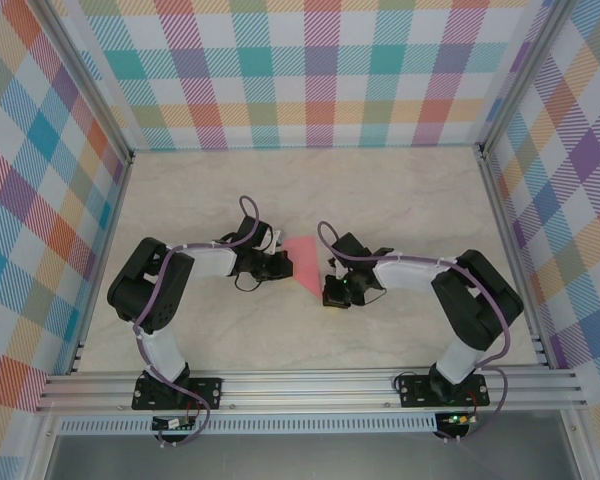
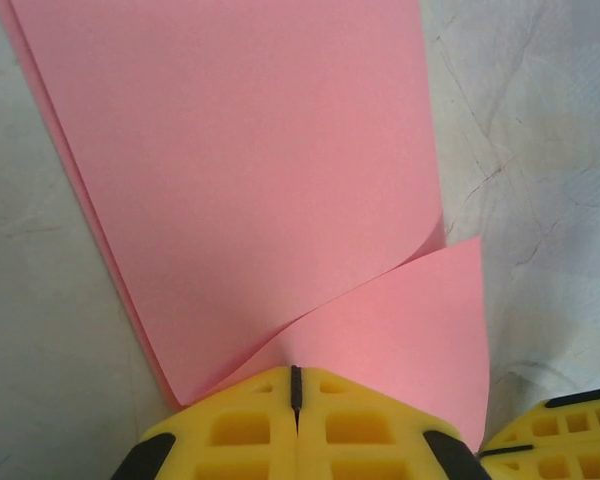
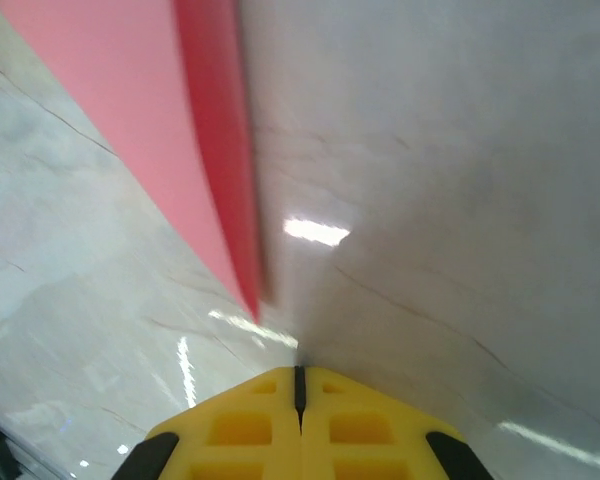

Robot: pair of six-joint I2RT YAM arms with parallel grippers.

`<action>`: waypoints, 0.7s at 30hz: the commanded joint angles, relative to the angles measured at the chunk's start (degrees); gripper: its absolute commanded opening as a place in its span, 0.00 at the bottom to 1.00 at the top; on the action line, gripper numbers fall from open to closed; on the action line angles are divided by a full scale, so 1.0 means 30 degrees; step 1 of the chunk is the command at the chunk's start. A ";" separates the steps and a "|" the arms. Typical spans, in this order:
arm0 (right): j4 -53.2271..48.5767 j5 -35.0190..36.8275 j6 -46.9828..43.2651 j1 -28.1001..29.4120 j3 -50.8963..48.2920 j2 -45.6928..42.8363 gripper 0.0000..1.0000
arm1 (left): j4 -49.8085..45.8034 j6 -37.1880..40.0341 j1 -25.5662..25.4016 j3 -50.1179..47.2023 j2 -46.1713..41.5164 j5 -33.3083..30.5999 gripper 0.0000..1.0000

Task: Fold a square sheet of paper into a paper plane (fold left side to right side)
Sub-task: Third fold the triangle at the center of the table.

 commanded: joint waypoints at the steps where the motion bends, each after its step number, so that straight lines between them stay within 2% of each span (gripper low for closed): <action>1: -0.1730 0.0495 -0.1798 -0.0260 0.0186 -0.1502 0.00 | -0.0461 -0.0512 0.0001 0.0482 -0.1040 0.0481 0.09; 2: -0.1760 0.0571 -0.2218 -0.0319 0.0371 -0.1757 0.01 | -0.0400 -0.0689 0.0000 0.0580 -0.1369 0.0706 0.12; 7: -0.1879 0.1989 -0.4760 -0.0438 0.1895 -0.1914 0.30 | -0.0621 -0.1344 0.0095 0.0813 -0.3650 0.0780 0.23; 12: -0.0605 0.2329 -0.6455 -0.0640 0.3488 -0.0758 0.61 | -0.2328 -0.1716 0.0372 0.0287 -0.5518 -0.1527 0.40; 13: -0.0331 0.2354 -0.6654 -0.0671 0.3745 -0.0419 0.64 | -0.2380 -0.1987 0.0478 0.0098 -0.5576 -0.1660 0.43; 18: 0.0118 0.2518 -0.7284 -0.0938 0.5334 0.1871 0.65 | -0.1420 -0.3353 0.0677 -0.0608 -0.4724 -0.1211 0.48; 21: -0.0045 0.2973 -0.7286 -0.1141 0.5955 0.2830 0.61 | -0.0612 -0.4009 0.0673 -0.0618 -0.3821 -0.0857 0.50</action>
